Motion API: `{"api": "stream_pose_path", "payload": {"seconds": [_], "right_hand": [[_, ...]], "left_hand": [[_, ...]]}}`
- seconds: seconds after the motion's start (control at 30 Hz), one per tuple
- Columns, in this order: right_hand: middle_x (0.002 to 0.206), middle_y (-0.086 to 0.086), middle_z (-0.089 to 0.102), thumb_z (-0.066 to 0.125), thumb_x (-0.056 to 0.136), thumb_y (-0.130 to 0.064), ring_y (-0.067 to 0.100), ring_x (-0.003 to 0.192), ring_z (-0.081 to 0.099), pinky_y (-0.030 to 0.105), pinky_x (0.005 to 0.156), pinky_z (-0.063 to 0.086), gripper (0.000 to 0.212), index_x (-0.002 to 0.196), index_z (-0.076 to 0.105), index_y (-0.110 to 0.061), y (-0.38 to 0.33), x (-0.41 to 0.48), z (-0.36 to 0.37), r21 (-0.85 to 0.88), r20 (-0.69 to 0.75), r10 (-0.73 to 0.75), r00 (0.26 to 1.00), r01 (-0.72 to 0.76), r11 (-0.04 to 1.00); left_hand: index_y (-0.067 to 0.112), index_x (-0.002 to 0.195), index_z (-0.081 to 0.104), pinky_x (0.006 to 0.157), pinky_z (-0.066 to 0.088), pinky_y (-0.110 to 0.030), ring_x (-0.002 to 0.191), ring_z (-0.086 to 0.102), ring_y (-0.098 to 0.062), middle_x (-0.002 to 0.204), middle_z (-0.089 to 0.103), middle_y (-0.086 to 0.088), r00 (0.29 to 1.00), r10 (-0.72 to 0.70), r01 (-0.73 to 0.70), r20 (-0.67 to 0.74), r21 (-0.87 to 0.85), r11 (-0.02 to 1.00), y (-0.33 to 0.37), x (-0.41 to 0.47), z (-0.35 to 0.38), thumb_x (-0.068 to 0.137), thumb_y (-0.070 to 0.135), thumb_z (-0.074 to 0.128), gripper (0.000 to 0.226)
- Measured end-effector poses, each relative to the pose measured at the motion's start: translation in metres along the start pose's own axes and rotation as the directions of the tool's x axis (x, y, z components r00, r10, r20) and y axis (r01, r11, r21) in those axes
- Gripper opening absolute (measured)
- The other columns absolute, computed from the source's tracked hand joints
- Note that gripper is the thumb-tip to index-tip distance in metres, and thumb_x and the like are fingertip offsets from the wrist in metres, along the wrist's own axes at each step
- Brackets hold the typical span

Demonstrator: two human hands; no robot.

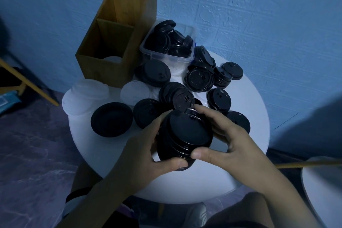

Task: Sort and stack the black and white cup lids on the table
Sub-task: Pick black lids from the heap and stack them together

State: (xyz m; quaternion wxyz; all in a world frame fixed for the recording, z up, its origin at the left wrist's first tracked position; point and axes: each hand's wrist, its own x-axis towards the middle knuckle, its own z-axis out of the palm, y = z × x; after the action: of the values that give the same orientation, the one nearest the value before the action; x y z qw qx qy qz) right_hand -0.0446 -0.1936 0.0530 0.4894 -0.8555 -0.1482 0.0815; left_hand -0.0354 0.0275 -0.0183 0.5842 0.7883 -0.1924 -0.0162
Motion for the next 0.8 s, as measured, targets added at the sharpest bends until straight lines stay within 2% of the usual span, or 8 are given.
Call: {"api": "stream_pose_path", "payload": {"seconds": [0.13, 0.23, 0.33, 0.43, 0.5, 0.57, 0.67, 0.8], "right_hand": [[0.133, -0.030, 0.061, 0.084, 0.073, -0.037, -0.004, 0.129, 0.055, 0.015, 0.109, 0.039, 0.082, 0.145, 0.045, -0.043, 0.001, 0.006, 0.003, 0.028, 0.013, 0.013, 1.000, -0.014, 1.000], [0.136, -0.028, 0.059, 0.086, 0.076, -0.038, -0.004, 0.131, 0.053, 0.021, 0.113, 0.040, 0.083, 0.147, 0.043, -0.045, 0.000, 0.010, 0.000, -0.010, 0.046, 0.017, 0.999, -0.017, 1.000], [0.139, -0.026, 0.056, 0.087, 0.078, -0.040, -0.001, 0.133, 0.051, 0.032, 0.115, 0.039, 0.085, 0.149, 0.040, -0.047, -0.002, 0.012, -0.006, -0.076, 0.083, 0.014, 0.996, -0.008, 0.997], [0.140, -0.029, 0.054, 0.080, 0.067, -0.064, -0.004, 0.132, 0.051, 0.034, 0.113, 0.042, 0.091, 0.148, 0.041, -0.048, -0.006, 0.016, -0.007, -0.156, 0.052, -0.010, 0.999, 0.018, 0.988], [0.137, -0.030, 0.056, 0.078, 0.063, -0.070, -0.004, 0.128, 0.053, 0.034, 0.110, 0.045, 0.093, 0.146, 0.043, -0.046, -0.009, 0.018, -0.006, -0.209, 0.022, -0.035, 0.999, 0.039, 0.977], [0.132, -0.027, 0.060, 0.082, 0.065, -0.061, -0.003, 0.124, 0.057, 0.028, 0.107, 0.047, 0.089, 0.145, 0.047, -0.044, -0.009, 0.019, -0.007, -0.143, 0.009, -0.036, 0.999, 0.037, 0.989], [0.129, -0.021, 0.067, 0.086, 0.069, -0.042, 0.000, 0.119, 0.064, 0.014, 0.096, 0.048, 0.081, 0.142, 0.052, -0.036, -0.009, 0.021, -0.015, 0.085, -0.077, -0.035, 0.996, 0.041, 0.996], [0.128, -0.024, 0.068, 0.075, 0.076, -0.030, -0.001, 0.119, 0.064, 0.010, 0.088, 0.049, 0.071, 0.143, 0.053, -0.030, -0.010, 0.020, -0.028, 0.232, -0.208, 0.000, 0.978, 0.050, 0.972]], "left_hand": [[0.050, 0.144, 0.044, 0.101, 0.051, -0.026, 0.127, 0.060, -0.007, 0.134, 0.064, 0.019, 1.000, 0.009, -0.009, -0.005, 0.021, 1.000, -0.001, 0.001, -0.006, 0.068, 0.020, 0.086, 0.091], [0.044, 0.144, 0.046, 0.099, 0.049, -0.016, 0.126, 0.061, -0.006, 0.134, 0.065, 0.019, 1.000, 0.011, -0.011, 0.015, 0.018, 1.000, -0.002, 0.003, -0.009, 0.071, 0.018, 0.086, 0.087], [0.042, 0.147, 0.043, 0.099, 0.048, -0.016, 0.126, 0.060, -0.003, 0.134, 0.064, 0.021, 0.999, 0.002, -0.003, 0.036, 0.028, 1.000, -0.002, 0.006, -0.011, 0.073, 0.019, 0.088, 0.090], [0.038, 0.150, 0.042, 0.102, 0.051, -0.024, 0.127, 0.059, -0.005, 0.136, 0.063, 0.021, 0.999, 0.002, -0.004, 0.043, 0.030, 1.000, -0.003, 0.007, -0.011, 0.073, 0.036, 0.085, 0.089], [0.038, 0.150, 0.041, 0.103, 0.051, -0.027, 0.128, 0.059, -0.006, 0.137, 0.062, 0.020, 0.999, -0.008, 0.007, 0.045, 0.012, 1.000, -0.002, 0.007, -0.010, 0.073, 0.040, 0.082, 0.088], [0.038, 0.149, 0.043, 0.102, 0.051, -0.025, 0.127, 0.059, -0.006, 0.135, 0.064, 0.019, 0.999, -0.013, 0.013, 0.047, 0.003, 1.000, -0.001, 0.008, -0.010, 0.073, 0.040, 0.081, 0.086], [0.038, 0.148, 0.044, 0.103, 0.049, -0.023, 0.128, 0.060, -0.008, 0.135, 0.064, 0.016, 0.998, -0.014, 0.015, 0.063, -0.014, 1.000, 0.000, 0.009, -0.012, 0.075, 0.035, 0.082, 0.083], [0.036, 0.148, 0.043, 0.101, 0.043, -0.011, 0.129, 0.057, -0.004, 0.136, 0.063, 0.018, 0.998, -0.012, 0.011, 0.062, 0.022, 1.000, 0.000, 0.009, -0.013, 0.078, 0.017, 0.088, 0.085]]}}
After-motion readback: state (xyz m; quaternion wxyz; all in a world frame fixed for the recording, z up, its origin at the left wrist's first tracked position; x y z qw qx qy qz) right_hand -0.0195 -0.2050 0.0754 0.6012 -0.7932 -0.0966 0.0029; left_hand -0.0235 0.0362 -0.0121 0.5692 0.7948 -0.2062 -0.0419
